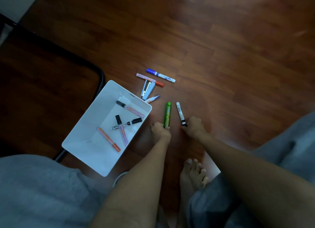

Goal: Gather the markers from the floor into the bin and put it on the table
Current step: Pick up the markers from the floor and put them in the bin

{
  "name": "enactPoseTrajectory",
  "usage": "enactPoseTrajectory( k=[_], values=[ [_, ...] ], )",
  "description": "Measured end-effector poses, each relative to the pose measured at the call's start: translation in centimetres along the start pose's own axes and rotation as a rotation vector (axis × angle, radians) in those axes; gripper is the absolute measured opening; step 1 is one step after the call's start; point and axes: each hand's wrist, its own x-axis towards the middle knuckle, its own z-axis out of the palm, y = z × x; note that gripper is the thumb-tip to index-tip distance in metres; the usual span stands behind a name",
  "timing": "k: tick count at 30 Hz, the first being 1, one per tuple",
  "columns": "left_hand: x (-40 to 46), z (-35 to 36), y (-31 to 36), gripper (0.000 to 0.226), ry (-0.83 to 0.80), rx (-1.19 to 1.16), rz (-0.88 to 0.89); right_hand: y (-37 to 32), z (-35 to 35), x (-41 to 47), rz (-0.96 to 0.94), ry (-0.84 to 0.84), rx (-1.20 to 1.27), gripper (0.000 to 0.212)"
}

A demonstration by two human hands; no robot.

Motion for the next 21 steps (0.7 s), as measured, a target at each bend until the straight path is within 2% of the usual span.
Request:
enactPoseTrajectory(
  k=[4,9,14,16,19,21],
  values=[
    [-1.1,-0.7,1.2,0.025,-0.094,-0.201,0.001,-0.5,-0.9,0.0,0.034,-0.007,0.064,0.037],
    [-3.4,-2.5,4.2,0.019,-0.069,-0.337,0.084,-3.4,-3.7,-0.9,-0.026,0.027,0.122,0.039],
    [-4.8,-5.7,7.0,0.028,0.000,-0.412,0.270,-6.0,-7.4,-3.0,-0.130,0.088,0.149,0.032],
    [-5.3,-7.5,6.9,0.027,0.080,-0.409,0.372,-7.3,-8.6,-3.8,-0.203,0.079,0.181,0.027],
    [-5.6,-10.7,5.6,0.024,0.212,-0.460,0.449,-9.9,-9.5,-4.9,-0.367,-0.021,0.300,0.020],
    [-5.4,-12.8,3.9,0.023,0.264,-0.502,0.406,-11.8,-9.7,-5.8,-0.434,-0.095,0.363,0.021]
  ],
)
